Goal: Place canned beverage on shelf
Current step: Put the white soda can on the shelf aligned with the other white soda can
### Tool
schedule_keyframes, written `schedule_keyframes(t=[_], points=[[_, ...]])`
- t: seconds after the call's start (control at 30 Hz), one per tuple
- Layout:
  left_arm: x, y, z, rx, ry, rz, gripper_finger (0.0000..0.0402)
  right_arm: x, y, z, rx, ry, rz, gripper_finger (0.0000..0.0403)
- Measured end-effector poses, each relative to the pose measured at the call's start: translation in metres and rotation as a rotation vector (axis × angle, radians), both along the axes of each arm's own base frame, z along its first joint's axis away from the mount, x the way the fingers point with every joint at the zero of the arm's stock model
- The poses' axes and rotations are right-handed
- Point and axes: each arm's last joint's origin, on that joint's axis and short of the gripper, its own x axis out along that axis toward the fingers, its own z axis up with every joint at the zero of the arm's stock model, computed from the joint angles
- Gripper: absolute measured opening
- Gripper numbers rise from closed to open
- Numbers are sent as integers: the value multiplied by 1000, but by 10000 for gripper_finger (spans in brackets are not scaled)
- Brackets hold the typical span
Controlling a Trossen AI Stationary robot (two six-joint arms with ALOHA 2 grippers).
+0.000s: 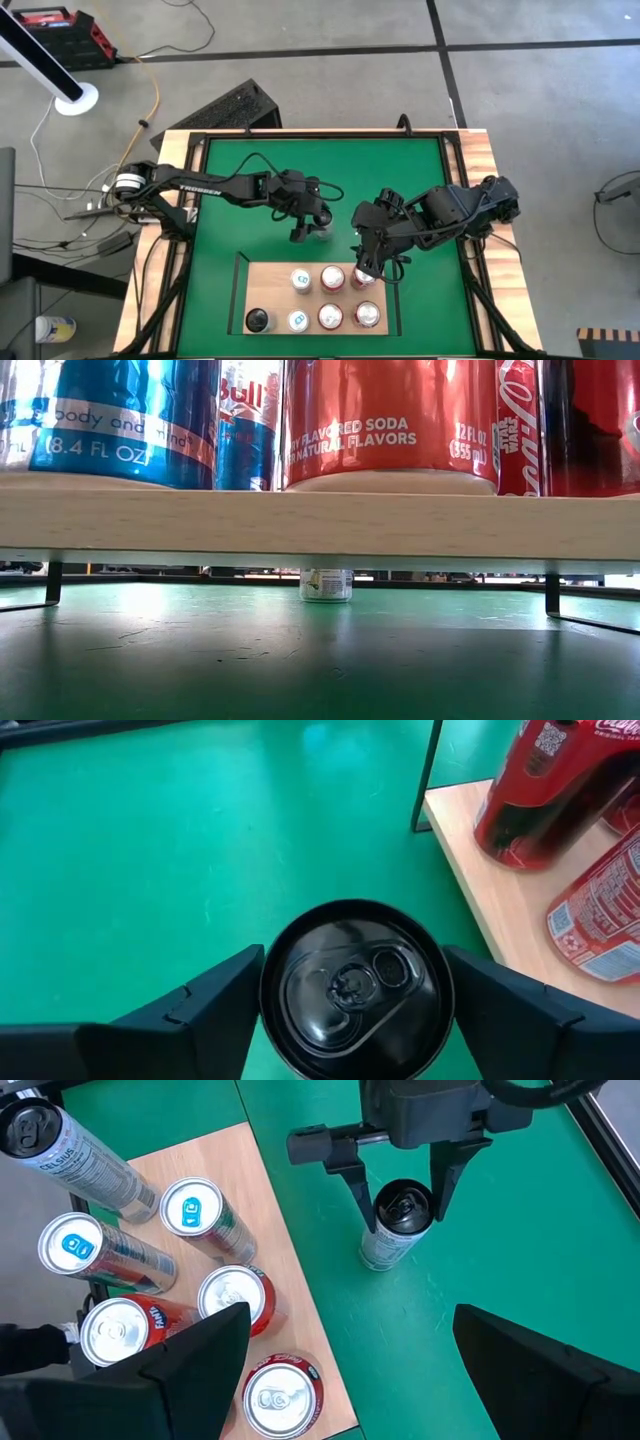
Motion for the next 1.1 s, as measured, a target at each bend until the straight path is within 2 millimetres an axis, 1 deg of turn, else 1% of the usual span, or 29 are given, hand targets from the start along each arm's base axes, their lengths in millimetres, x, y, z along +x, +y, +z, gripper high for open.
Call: schedule_keyframes(t=[0.17,0.33,0.47,0.53,0.63,0.7,0.8,0.87,0.97,1.1], points=[[0,0,0,-29,4,39,238,0,0,0,-4,0,3,372],[-1,1,1,-61,3,81,236,0,0,0,-5,0,4,372],[-6,3,8,-85,6,193,236,0,0,0,-7,0,5,372],[-12,5,17,-99,-14,302,236,0,0,0,-7,0,5,372],[-27,8,34,-100,-51,484,236,0,-1,0,-9,1,6,372],[-38,7,43,-91,-72,649,236,1,-2,0,-9,1,1,372],[-56,5,50,-93,-93,880,236,2,-5,0,-14,2,-1,372],[-65,3,54,-111,-124,994,236,3,-7,0,-20,4,1,372],[-75,1,54,-119,-139,1121,236,4,-10,0,-22,5,-8,372],[-83,2,43,-110,-100,1266,236,5,-14,0,-30,8,-7,372]])
